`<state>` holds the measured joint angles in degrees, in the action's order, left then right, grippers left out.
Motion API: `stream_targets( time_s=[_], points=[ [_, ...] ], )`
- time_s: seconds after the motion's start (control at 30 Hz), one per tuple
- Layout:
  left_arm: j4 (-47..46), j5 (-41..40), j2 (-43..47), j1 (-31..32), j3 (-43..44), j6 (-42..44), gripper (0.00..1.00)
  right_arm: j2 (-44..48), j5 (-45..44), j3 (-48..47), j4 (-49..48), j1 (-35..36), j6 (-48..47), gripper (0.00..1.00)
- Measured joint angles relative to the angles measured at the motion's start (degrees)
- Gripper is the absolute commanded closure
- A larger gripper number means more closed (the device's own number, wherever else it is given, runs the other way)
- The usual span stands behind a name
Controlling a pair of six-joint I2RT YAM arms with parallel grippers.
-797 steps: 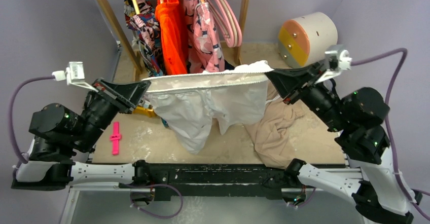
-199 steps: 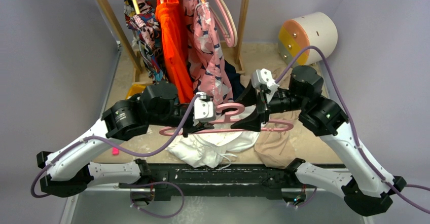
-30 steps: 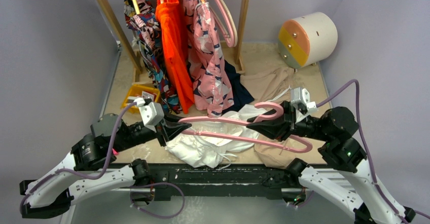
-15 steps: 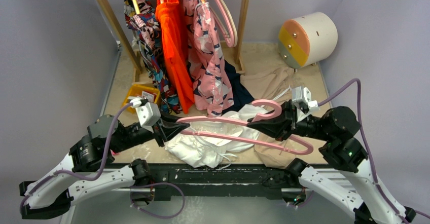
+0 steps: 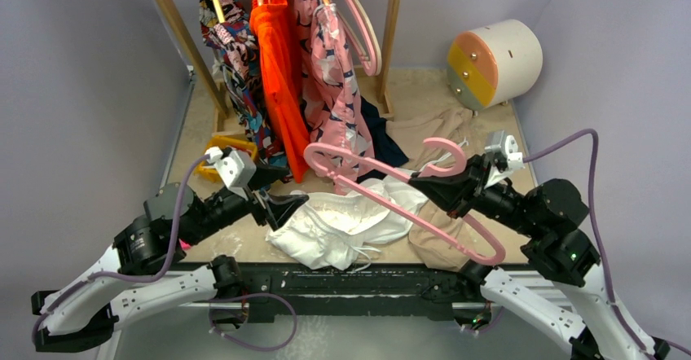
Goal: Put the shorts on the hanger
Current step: Hang the shorts on the hanger.
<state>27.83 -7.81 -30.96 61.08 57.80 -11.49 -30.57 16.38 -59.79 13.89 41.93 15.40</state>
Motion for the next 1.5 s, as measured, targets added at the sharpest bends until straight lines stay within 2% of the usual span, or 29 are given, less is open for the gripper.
stream_targets(
  time_s=[0.2,0.33,0.47,0.67,0.83,1.07,1.5],
  points=[
    [0.9,-7.2,2.0,0.0,-2.1,-4.9,0.21,0.3,-8.1,-1.5,3.7,0.0,-0.3,1.0],
    [2.9,-16.0,1.4,0.0,-5.1,-13.8,0.14,0.4,-8.3,-2.6,5.5,0.0,-0.6,1.0],
    [5.2,-23.5,-1.4,0.0,-9.4,-26.1,0.14,1.9,-8.1,-2.5,7.2,0.0,-0.7,1.0],
    [7.4,-25.5,-6.7,0.0,-17.4,-40.8,0.18,4.5,-9.4,-1.5,7.7,0.0,-1.8,1.0],
    [9.0,-25.7,-14.1,0.0,-18.4,-49.2,0.23,4.2,-9.4,0.1,8.2,0.0,-2.6,1.0],
    [9.2,-26.2,-21.0,0.0,-18.3,-53.5,0.34,3.9,-8.2,2.6,8.4,0.0,-2.8,1.0],
    [8.1,-27.9,-30.9,-2.9,-17.0,-53.9,0.38,3.0,-6.1,4.1,8.5,0.0,-2.8,1.0]
  ],
)
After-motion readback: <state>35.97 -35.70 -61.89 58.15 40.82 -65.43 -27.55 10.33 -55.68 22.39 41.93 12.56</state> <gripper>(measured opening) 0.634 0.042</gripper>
